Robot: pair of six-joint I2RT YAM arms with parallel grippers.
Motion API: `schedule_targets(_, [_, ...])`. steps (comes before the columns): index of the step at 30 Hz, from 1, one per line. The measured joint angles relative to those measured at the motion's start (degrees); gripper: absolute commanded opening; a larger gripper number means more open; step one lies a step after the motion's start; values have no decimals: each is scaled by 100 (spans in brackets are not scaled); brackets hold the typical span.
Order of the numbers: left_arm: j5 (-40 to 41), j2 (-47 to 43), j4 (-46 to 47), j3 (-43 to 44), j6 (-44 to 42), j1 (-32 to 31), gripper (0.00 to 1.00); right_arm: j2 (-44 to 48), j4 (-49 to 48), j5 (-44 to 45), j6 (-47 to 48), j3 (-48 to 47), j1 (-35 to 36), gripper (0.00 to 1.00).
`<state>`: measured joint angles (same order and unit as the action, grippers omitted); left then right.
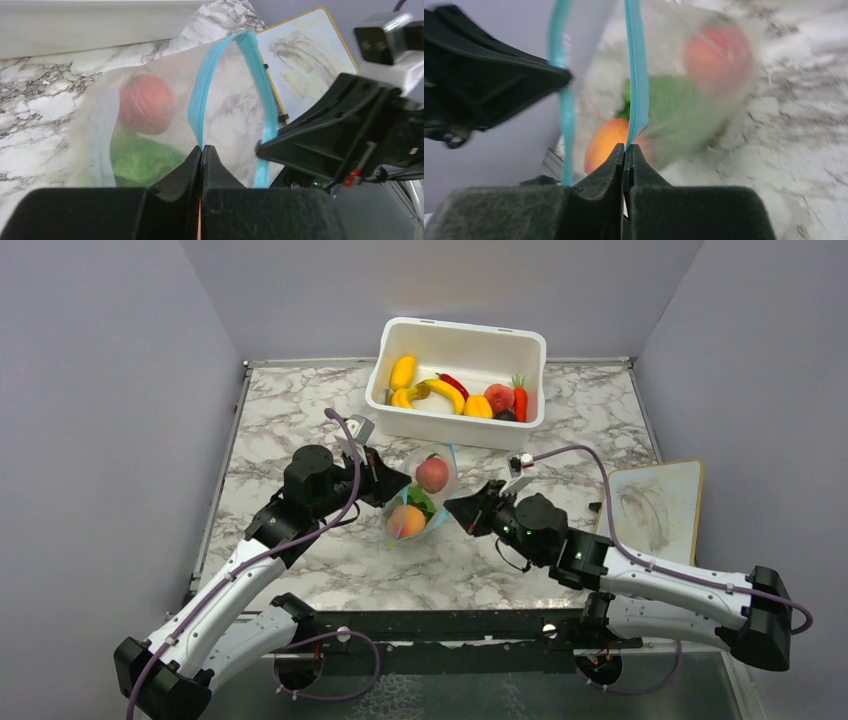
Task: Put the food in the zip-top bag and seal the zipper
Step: Adjust the zipper food storage bag at the center of the board.
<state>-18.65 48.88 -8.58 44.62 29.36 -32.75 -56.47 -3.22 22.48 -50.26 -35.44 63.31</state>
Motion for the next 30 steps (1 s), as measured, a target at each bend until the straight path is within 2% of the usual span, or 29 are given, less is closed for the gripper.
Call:
schedule_targets(3, [17,-2,11,118,-39,0,0,254,-133,-9,330,-286,0,1])
schedule_targets(7, [24,-4,-7,162,-57,0,0,90,177,68,669,-745,0,1])
schedule_targets(11, [22,-4,-11,188,-55,0,0,173,361,289,1165,-780,0,1])
schedule_targets(16, [-17,33,22,295,7,0,1,334,1051,741,1738,-953,2,1])
schedule_targets(20, [-251,153,195,323,214,0,17,688,1648,1038,1908,-1117,0,1])
schedule_targets(23, [-472,286,363,323,391,0,40,1086,1969,1156,1993,-1233,2,1])
schedule_targets(29, [-671,328,713,323,553,0,68,1604,2485,1231,2083,-1399,0,1])
schedule_targets(30, [-667,328,728,323,553,0,78,1639,2608,1241,2096,-1443,0,1])
